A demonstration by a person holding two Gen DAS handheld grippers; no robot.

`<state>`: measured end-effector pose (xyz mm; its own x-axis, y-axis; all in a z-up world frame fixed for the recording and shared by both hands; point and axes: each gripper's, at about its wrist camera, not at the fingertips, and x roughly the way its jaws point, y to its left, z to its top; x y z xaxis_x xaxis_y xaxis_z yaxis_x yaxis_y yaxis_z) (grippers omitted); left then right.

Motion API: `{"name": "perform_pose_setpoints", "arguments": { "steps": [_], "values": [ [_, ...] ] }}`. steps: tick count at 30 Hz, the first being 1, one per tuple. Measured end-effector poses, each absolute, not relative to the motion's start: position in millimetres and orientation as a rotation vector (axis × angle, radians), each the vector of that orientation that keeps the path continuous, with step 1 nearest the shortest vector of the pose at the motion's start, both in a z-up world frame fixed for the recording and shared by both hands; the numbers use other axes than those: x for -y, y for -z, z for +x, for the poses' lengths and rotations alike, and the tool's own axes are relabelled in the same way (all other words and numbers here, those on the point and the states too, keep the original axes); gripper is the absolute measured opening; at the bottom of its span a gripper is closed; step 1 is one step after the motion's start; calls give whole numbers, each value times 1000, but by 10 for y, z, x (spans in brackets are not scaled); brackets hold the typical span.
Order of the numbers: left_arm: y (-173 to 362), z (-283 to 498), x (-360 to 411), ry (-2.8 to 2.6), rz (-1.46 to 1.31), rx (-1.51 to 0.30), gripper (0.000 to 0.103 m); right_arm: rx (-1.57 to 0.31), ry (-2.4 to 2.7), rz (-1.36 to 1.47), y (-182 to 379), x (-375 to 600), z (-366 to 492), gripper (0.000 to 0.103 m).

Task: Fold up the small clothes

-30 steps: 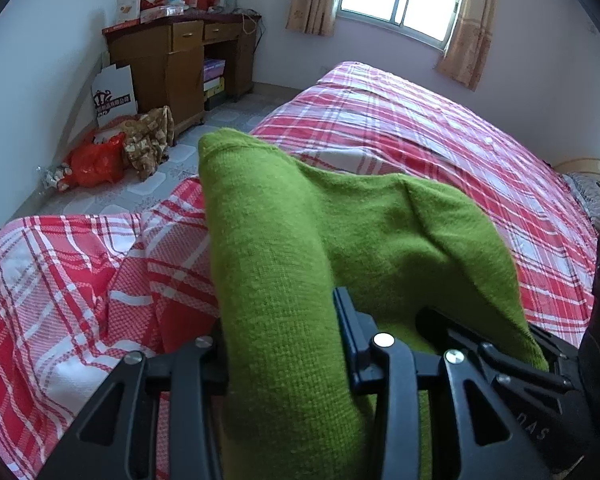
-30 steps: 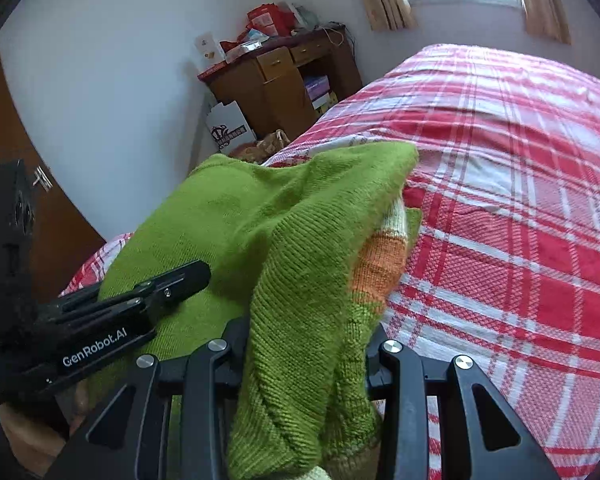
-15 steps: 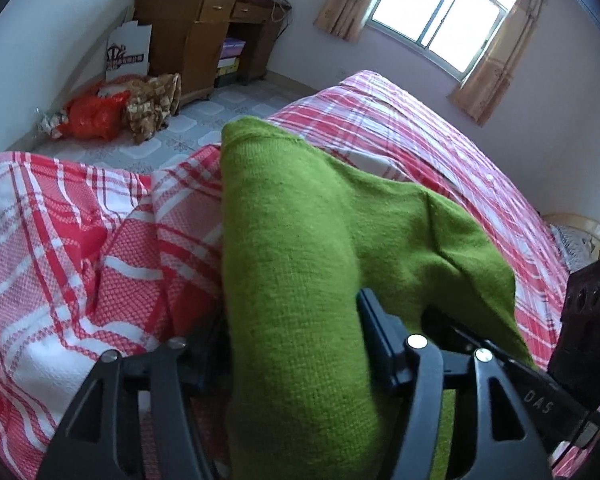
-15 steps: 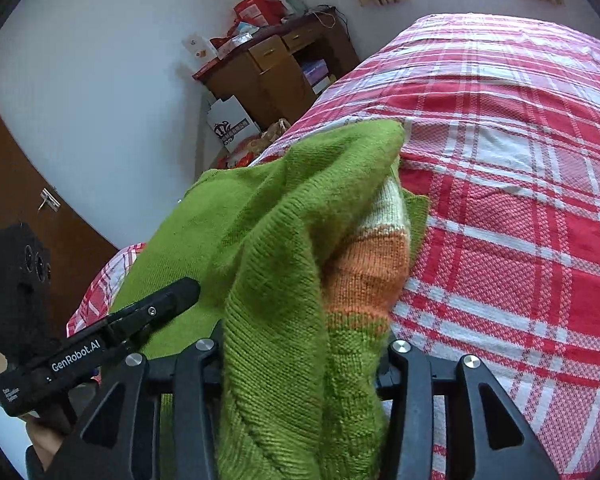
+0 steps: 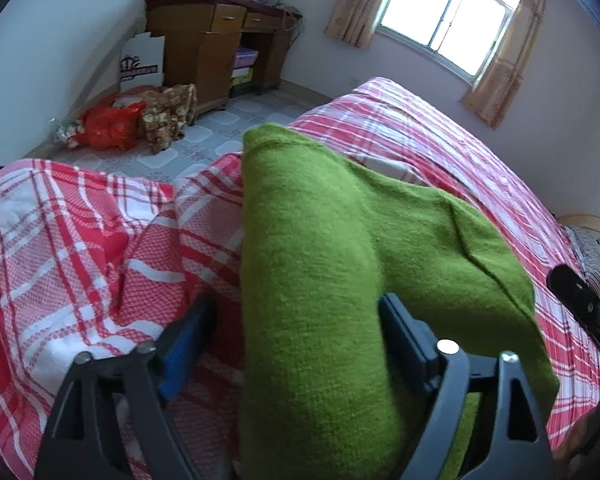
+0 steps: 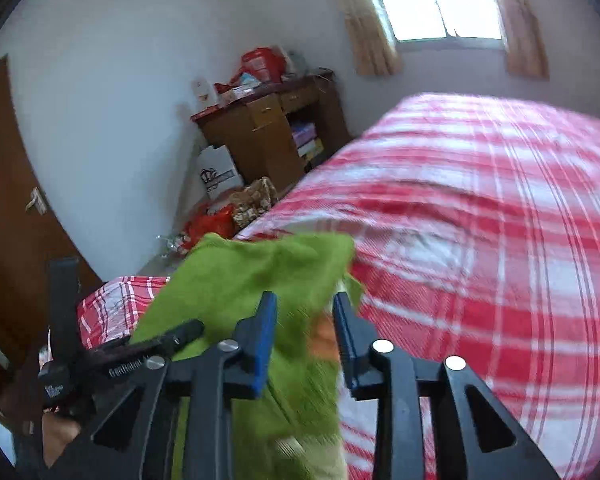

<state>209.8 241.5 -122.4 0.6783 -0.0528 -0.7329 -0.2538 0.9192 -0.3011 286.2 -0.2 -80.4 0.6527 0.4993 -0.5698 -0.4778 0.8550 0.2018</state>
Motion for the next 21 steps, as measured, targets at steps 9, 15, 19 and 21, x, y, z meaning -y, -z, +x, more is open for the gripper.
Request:
{"name": "perform_pose_setpoints", "arguments": {
  "steps": [9, 15, 19, 21],
  "values": [
    [1253, 2139, -2412, -129, -388, -827, 91, -790, -494, -79, 1359, -377, 3291, 23],
    [1245, 2121, -2401, -141, -386, -828, 92, -778, -492, -95, 1382, -403, 3385, 23],
    [1179, 1916, -2370, -153, -408, -833, 92, -775, -500, -83, 1373, -358, 3333, 23],
    [1092, 1724, -2325, -156, -417, -815, 90, -775, -506, -70, 1376, -339, 3354, 23]
  ]
}}
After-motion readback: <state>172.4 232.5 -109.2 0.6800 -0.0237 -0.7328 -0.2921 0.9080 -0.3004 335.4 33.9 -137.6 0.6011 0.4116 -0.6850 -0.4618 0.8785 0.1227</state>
